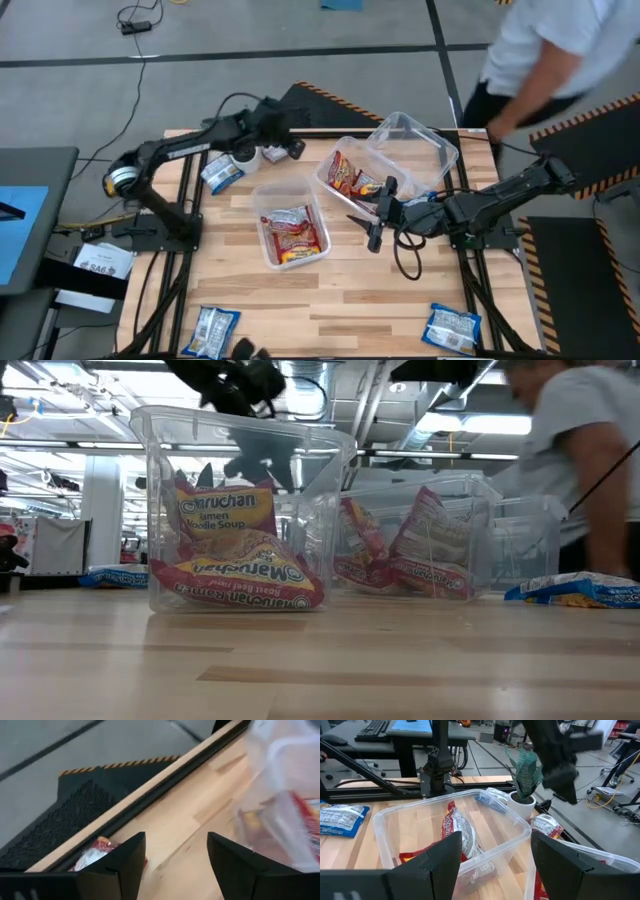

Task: Sort Maruchan noodles
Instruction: Put the red noodle pack into the middle bin

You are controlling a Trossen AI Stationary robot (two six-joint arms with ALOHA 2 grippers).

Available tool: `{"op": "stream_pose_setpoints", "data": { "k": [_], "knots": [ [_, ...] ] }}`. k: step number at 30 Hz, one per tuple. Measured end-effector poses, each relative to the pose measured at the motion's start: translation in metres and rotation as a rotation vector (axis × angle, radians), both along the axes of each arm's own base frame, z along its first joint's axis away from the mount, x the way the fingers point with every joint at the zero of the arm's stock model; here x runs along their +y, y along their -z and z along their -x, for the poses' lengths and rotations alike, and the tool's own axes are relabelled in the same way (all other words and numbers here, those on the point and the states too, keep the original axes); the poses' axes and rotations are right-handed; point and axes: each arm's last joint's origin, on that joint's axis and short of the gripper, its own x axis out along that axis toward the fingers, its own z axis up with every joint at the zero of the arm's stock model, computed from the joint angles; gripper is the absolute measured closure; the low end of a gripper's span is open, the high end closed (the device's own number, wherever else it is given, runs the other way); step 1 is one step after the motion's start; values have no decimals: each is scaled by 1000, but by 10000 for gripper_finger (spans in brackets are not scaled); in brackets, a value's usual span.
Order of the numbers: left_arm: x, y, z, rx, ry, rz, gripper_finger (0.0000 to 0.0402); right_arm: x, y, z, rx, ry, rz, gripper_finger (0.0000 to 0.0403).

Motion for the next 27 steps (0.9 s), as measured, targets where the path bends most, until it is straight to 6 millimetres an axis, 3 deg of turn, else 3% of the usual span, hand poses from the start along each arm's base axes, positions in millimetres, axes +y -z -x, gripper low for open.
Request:
{"op": "stream_pose_setpoints", "data": {
  "k": [6, 11, 17, 27],
  "knots": [
    [22, 19, -30, 147, 0, 60, 207, 0, 0, 0, -5, 4, -14, 143],
    [36, 38, -42, 226, 20, 107, 207, 0, 1, 0, 1, 6, -24, 143],
    [53, 61, -33, 365, 55, 147, 207, 0, 2, 0, 2, 10, -36, 143],
    [78, 71, -16, 367, -31, 188, 207, 0, 2, 0, 4, 8, -37, 143]
  ]
}}
